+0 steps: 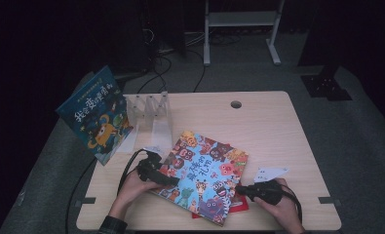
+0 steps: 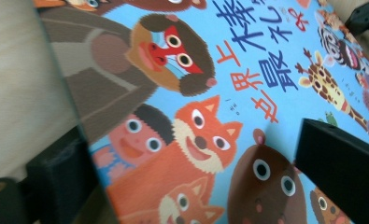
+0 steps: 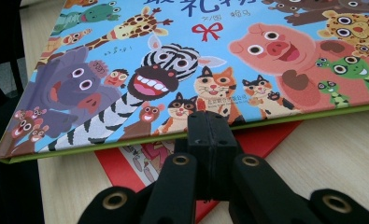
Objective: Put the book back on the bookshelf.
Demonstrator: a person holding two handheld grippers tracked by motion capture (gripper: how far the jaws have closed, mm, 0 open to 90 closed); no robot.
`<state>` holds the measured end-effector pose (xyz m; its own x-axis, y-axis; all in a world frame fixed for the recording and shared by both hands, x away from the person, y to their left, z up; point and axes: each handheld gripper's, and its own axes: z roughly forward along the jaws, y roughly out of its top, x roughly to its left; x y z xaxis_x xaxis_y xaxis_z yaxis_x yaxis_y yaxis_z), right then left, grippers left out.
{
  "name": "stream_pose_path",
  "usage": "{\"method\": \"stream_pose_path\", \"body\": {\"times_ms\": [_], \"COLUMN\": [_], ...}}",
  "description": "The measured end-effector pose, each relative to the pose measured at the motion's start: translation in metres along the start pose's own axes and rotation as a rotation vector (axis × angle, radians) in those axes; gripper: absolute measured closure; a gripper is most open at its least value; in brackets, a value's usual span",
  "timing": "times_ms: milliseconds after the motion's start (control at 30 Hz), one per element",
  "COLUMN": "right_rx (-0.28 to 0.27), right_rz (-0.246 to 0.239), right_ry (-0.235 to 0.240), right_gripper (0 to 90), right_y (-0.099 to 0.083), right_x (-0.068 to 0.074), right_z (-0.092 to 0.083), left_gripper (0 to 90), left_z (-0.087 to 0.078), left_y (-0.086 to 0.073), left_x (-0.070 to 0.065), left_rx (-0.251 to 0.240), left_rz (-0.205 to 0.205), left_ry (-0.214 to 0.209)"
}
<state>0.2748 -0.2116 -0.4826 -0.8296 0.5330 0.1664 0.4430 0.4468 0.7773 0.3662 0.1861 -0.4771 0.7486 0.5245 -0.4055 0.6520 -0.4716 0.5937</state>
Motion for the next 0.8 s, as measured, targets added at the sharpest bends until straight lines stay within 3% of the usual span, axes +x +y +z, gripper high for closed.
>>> {"method": "stream_pose_path", "body": {"times_ms": [133,267,667,800], "right_rx": [-0.003,-0.006,0.008,0.006], "right_rz": [0.001,-0.002,0.010,0.021], "right_ry": [0.003,0.000,0.011,0.020], "right_gripper": [88.8,88.9,88.9,88.9], "right_y": [0.002,0.006,0.011,0.012], "right_x": [0.000,0.001,0.000,-0.002], "right_z": [0.004,0.008,0.012,0.012], "left_gripper": [5.0,9.9,16.7,21.7], "left_z": [-0.007,-0.020,-0.040,-0.047], "left_y": [0.005,0.015,0.040,0.044], "left_x": [0.002,0.003,-0.005,-0.006], "left_rx": [-0.005,-0.050,-0.096,-0.133], "left_rz": [0.010,0.020,0.075,0.085], "left_ry": [0.011,-0.002,-0.007,-0.021]}}
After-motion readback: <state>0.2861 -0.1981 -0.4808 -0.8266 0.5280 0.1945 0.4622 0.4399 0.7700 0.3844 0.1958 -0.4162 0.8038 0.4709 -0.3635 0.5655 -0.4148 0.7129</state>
